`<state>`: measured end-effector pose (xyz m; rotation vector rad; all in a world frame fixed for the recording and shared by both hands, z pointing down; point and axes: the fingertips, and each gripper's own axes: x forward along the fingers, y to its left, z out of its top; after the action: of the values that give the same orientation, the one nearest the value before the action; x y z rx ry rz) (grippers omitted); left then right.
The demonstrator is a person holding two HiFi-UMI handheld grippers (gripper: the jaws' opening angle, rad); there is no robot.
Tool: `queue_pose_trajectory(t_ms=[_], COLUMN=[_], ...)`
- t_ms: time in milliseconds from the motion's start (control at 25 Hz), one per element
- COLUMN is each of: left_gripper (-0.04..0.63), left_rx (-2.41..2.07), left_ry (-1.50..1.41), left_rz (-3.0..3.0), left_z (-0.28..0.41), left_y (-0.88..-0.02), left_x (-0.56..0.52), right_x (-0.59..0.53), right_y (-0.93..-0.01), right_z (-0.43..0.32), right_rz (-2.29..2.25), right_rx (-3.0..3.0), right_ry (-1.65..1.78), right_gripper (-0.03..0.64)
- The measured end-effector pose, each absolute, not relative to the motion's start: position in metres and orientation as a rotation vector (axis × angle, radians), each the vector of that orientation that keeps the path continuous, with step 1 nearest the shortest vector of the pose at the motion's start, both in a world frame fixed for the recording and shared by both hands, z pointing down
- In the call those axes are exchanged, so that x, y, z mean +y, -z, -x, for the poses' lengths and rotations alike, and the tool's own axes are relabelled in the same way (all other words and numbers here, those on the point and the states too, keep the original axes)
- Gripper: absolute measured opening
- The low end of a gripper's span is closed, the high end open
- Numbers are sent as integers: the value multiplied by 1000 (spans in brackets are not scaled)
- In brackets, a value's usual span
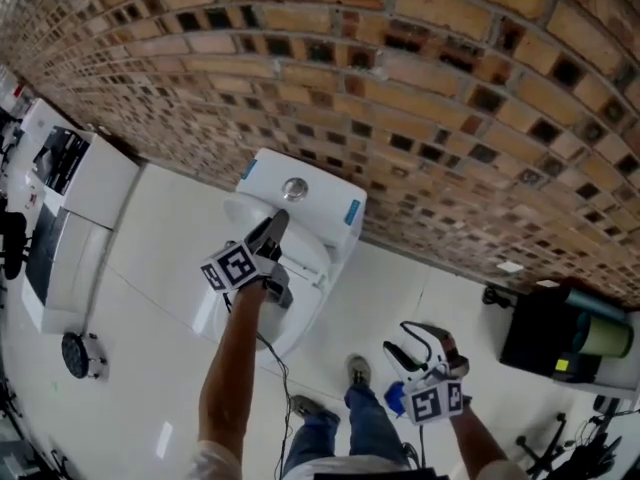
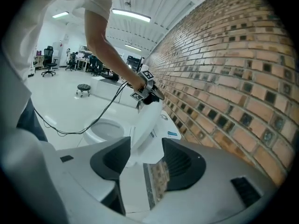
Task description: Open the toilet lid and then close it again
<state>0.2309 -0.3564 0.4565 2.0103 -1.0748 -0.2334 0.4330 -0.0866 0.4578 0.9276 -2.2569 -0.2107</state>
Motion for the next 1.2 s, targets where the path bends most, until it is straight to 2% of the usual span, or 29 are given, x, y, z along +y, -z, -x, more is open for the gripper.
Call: queue_pose_trajectory(t_ms=[280,520,960,1200], left_gripper=[173,173,173,173], left_rx=[-1138,-1168,-1397,-1413], left_ry=[177,203,-95,-153], left_rz=[-2055,-2197,-2653,-2721], left_z=[-227,-206,-154,-126], left_y=[-448,-391,-237,-230], left_x=[-339,-269,-69,-2], right_x=[-79,-68,-54,-18], right_y=[-428,-384,-270,-266], right_z=[-426,-407,-316,-251], right_rz=[-904,-954,-936,-808], right_rx=[-2257,-2314,-2705,-2761], right_ry=[292,294,-12,-75], right_gripper=[232,232,232,232])
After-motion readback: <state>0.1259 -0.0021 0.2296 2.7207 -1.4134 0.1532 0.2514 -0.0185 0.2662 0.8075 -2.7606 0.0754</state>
